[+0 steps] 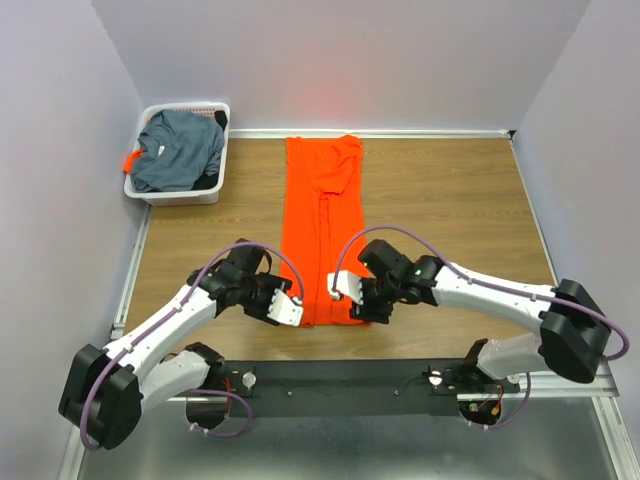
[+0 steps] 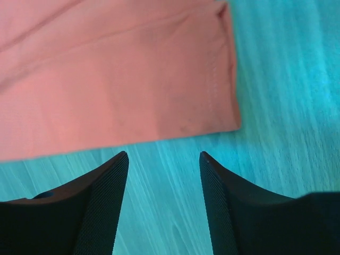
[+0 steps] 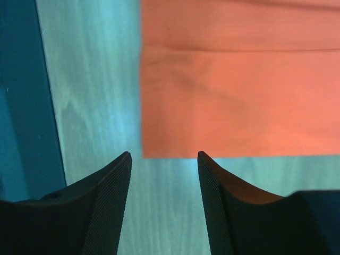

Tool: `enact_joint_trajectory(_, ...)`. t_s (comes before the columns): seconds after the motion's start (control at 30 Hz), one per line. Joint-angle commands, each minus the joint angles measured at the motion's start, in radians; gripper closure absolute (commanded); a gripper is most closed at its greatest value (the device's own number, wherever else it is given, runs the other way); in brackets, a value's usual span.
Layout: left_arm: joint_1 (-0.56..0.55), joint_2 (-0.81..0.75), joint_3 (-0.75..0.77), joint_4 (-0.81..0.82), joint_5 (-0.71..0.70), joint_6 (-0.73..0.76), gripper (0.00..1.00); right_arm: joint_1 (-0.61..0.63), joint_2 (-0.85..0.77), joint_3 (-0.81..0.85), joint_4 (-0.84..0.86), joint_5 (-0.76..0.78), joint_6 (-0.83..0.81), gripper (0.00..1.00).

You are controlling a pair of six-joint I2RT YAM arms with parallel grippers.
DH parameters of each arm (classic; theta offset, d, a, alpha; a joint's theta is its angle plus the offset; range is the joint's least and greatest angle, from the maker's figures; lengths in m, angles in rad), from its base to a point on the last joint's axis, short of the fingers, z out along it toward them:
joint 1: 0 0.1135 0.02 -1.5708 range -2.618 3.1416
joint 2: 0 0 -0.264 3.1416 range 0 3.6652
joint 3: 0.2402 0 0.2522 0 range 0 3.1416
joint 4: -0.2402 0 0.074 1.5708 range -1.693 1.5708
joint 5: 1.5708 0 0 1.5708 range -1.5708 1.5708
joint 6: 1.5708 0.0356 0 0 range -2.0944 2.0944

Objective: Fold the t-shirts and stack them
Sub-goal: Rotate the tshirt 90 degrees, then grab the bottom of the folded rectangular tshirt with both arms

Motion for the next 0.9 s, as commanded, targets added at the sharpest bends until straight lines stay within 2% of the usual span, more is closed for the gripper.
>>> enact_joint_trajectory(0.0,-0.053,0.032,-0.001,-0.022,0.038,0.112,0.36,0.064,0.054,-0.043,0.049,0.064,-0.060,0.41)
enact_joint_trajectory(0.27,-0.165,0.060,-0.018,-0.036,-0.010,0.151,0.35,0.118,0.099,-0.092,0.132,0.092,-0.038,0.43)
enact_joint_trajectory(0.53,-0.277,0.118,0.019,-0.029,-0.052,0.027,0.32,0.158,0.131,-0.120,0.197,0.141,-0.006,0.47)
enact_joint_trajectory(0.67,-0.281,0.109,-0.013,0.004,-0.099,0.020,0.29,0.161,0.161,-0.133,0.229,0.166,0.003,0.49)
enact_joint_trajectory(0.87,-0.318,0.129,-0.034,0.037,-0.144,0.002,0.29,0.161,0.200,-0.184,0.258,0.206,-0.009,0.59)
